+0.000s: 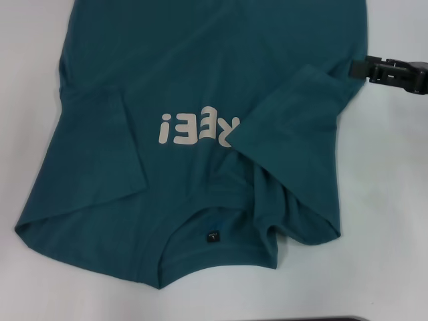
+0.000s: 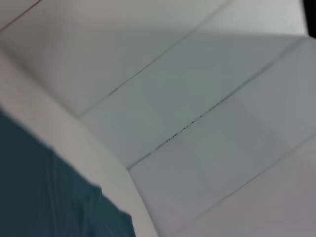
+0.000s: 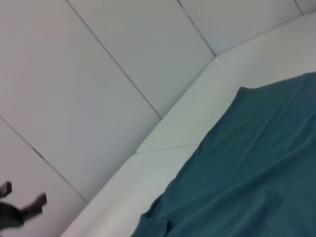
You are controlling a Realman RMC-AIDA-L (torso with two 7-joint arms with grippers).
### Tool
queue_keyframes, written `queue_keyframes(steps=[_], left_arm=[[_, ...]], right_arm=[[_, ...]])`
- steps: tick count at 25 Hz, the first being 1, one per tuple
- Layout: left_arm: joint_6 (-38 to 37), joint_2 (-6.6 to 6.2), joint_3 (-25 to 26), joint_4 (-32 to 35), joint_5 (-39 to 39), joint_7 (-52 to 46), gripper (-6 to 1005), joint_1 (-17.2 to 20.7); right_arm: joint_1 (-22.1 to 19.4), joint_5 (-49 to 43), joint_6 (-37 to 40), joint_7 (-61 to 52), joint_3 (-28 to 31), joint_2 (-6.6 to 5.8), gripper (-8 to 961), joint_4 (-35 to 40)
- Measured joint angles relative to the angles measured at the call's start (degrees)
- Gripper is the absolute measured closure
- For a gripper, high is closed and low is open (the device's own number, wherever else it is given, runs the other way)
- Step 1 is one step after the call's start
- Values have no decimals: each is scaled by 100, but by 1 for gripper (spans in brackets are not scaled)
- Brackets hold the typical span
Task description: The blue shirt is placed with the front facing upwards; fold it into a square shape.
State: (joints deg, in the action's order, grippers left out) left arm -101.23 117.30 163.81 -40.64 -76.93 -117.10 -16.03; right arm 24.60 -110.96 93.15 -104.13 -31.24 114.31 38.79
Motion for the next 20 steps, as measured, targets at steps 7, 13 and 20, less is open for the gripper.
queue_keyframes(steps=[7,13,20], left_arm=[[-69,-302,69,-68,1388,-2145,113,219],[-121,-485,95,-229,2315,-2417,113,250],[-288,-671,69,-342,3086,-2399,113,14]], right_arm=[[154,16,78,-490,33,-71,11,0],[213,-1,58,-594,38,-121,10,-3],[172,18,33,-673,87,-154,10,-11]])
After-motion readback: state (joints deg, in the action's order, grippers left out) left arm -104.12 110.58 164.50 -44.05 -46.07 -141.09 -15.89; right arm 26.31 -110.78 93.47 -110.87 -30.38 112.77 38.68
